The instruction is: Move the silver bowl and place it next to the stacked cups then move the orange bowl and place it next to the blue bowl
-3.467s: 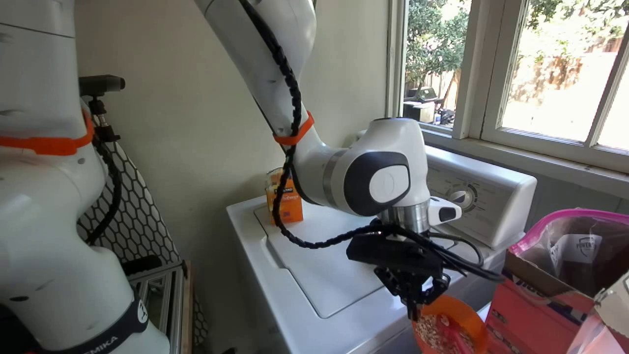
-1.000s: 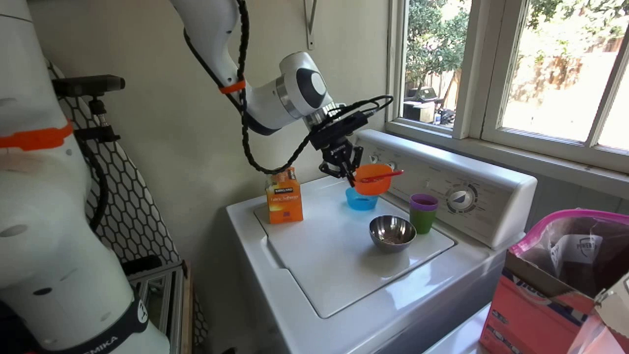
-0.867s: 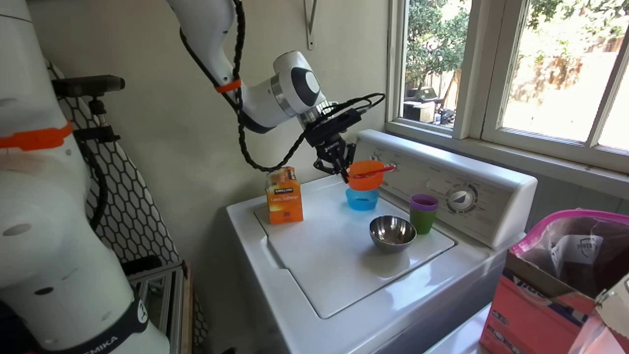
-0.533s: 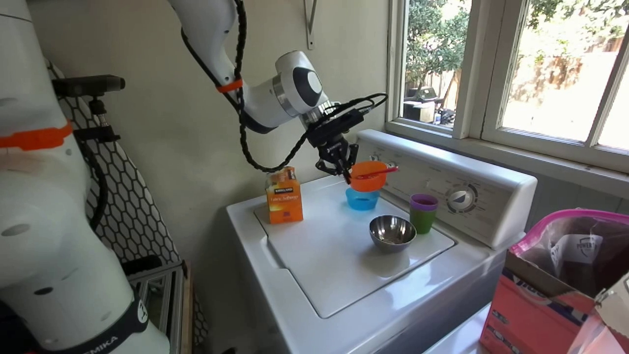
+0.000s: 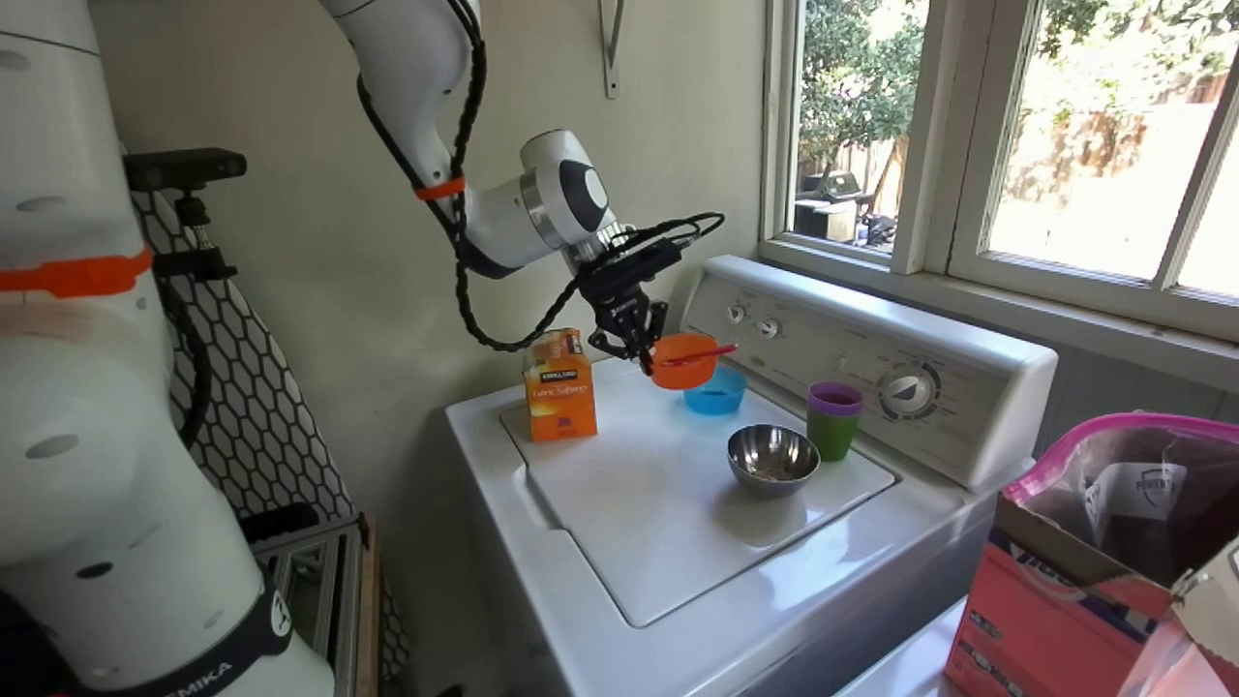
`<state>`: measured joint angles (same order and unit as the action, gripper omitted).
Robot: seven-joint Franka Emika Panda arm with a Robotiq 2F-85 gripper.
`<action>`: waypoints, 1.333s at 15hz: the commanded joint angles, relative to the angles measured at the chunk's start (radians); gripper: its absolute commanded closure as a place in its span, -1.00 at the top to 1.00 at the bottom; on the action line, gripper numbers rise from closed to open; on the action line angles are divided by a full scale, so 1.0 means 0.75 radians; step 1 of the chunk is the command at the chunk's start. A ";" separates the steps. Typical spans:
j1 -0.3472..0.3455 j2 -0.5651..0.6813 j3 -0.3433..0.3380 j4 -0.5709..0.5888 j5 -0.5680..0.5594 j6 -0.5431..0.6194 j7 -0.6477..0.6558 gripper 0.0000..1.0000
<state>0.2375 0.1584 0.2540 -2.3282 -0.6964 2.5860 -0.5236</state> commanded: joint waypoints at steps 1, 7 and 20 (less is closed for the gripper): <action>0.025 0.079 0.011 0.003 -0.012 0.040 0.042 -0.98; 0.026 0.213 -0.013 0.019 -0.022 0.092 0.109 -0.98; 0.071 0.218 -0.093 0.022 -0.131 0.099 0.283 0.32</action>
<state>0.2565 0.3590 0.2027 -2.2978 -0.7296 2.6622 -0.3820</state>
